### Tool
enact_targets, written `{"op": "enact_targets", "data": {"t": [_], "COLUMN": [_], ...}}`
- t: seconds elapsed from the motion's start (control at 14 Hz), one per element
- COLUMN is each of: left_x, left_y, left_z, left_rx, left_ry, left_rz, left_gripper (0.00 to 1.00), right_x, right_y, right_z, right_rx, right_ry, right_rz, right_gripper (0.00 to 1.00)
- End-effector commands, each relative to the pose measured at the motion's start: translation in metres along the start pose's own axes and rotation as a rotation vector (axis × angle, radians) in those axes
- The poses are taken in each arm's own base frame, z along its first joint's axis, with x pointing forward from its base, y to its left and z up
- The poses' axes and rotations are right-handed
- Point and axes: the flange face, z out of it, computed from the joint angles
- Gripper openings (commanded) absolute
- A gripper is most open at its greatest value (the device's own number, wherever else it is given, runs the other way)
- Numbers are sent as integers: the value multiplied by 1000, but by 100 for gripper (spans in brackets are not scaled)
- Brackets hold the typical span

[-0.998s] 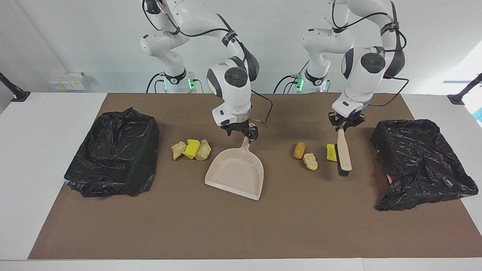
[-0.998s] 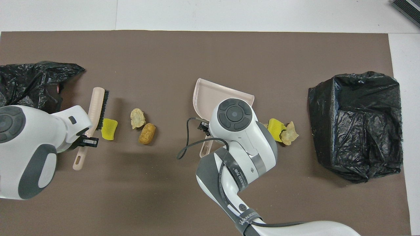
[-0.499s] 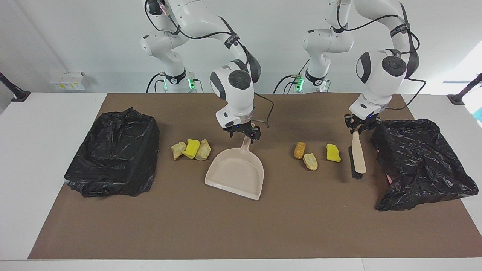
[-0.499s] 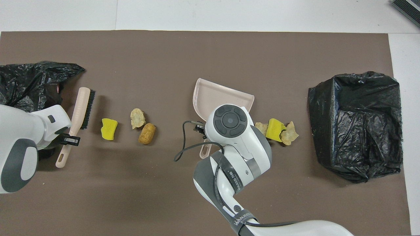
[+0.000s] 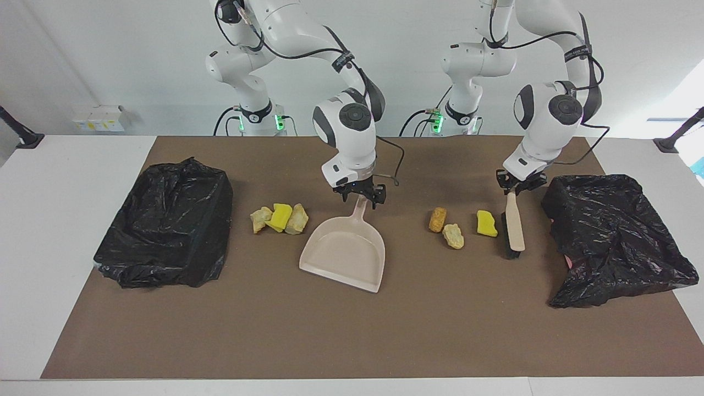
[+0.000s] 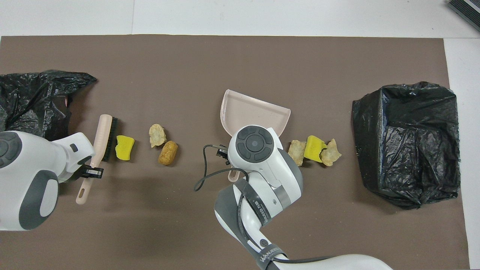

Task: Sweep and dump trash in bin
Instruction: 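Set the dustpan beside the debris while the left gripper positions the brush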

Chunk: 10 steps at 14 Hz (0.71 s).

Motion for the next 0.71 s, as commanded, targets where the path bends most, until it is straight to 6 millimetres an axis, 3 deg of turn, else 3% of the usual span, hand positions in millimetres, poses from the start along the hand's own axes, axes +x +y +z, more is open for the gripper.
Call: {"op": "enact_targets", "data": {"t": [0.0, 0.36, 0.5, 0.64], "left_x": [-14, -13, -14, -10], "left_y": [37, 104, 118, 119], "left_z": [-5, -10, -11, -14], "left_rx": [-2, 5, -15, -26], "left_ry": [27, 40, 40, 45], "left_rz": [-48, -110, -163, -171], "left_gripper": [0, 0, 0, 0], "right_x": [6, 9, -1, -4], "right_y": [3, 3, -1, 2], "right_z": [1, -2, -10, -31], "right_rx": [20, 18, 8, -20], "right_ry": [-14, -3, 21, 67], "right_rz": [-15, -27, -95, -207], "right_gripper": [0, 0, 0, 0]}}
